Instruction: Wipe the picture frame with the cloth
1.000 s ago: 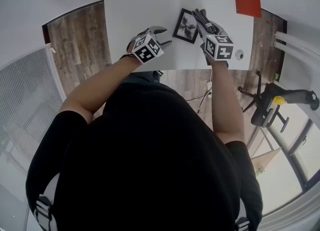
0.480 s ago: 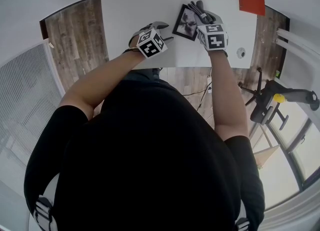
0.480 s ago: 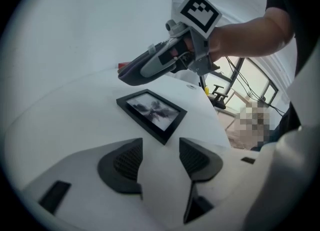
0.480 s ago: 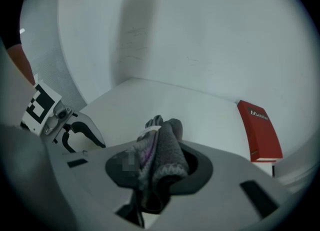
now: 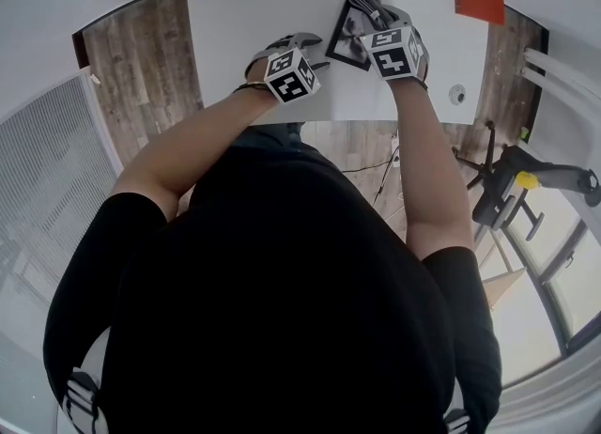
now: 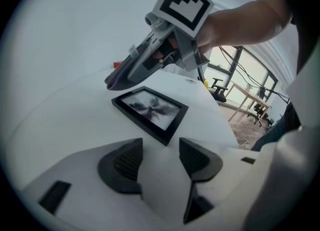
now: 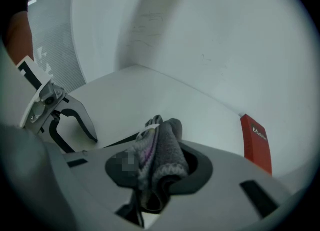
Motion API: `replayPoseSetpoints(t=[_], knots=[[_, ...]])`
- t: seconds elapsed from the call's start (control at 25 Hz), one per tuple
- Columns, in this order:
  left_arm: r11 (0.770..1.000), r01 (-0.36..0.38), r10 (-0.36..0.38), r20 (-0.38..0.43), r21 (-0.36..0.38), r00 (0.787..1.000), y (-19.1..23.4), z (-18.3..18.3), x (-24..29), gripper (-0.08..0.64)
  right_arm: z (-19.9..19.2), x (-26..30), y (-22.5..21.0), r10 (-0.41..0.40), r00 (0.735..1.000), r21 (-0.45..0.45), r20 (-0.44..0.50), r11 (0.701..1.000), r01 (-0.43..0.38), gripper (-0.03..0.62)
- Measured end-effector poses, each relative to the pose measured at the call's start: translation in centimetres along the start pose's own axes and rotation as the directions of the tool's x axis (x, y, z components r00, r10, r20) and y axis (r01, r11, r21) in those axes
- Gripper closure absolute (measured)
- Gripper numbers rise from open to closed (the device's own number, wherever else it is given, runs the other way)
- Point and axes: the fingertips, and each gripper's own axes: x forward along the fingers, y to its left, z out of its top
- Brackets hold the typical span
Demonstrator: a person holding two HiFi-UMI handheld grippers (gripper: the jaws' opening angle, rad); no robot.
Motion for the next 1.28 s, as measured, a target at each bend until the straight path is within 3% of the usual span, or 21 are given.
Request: replayPoseSetpoints(t=[0.6, 0.92, 1.28], knots=[[0.997, -0.019, 0.016, 0.034, 0.072, 0.999, -0.2, 0.8, 1.0, 0.328, -0.8, 1.2, 1.3, -0.02, 0.999, -0.104, -0.033, 0.994, 0.016, 0.488], [0.998, -0.032, 0.03, 0.036, 0.062, 0.999, -0.1, 0.9, 0.8, 0.33, -1.4, 1.1, 3.0, -0.017, 0.999, -0.168, -0.043, 0.986, 0.009, 0.488], [0.997, -0.043, 0.039, 0.056, 0.062, 0.998, -0.2, 0.6, 0.6, 0.33, -3.2, 0.7, 6.4, 0.042, 0.997, -0.187, -0.07, 0.981, -0.055, 0.489]])
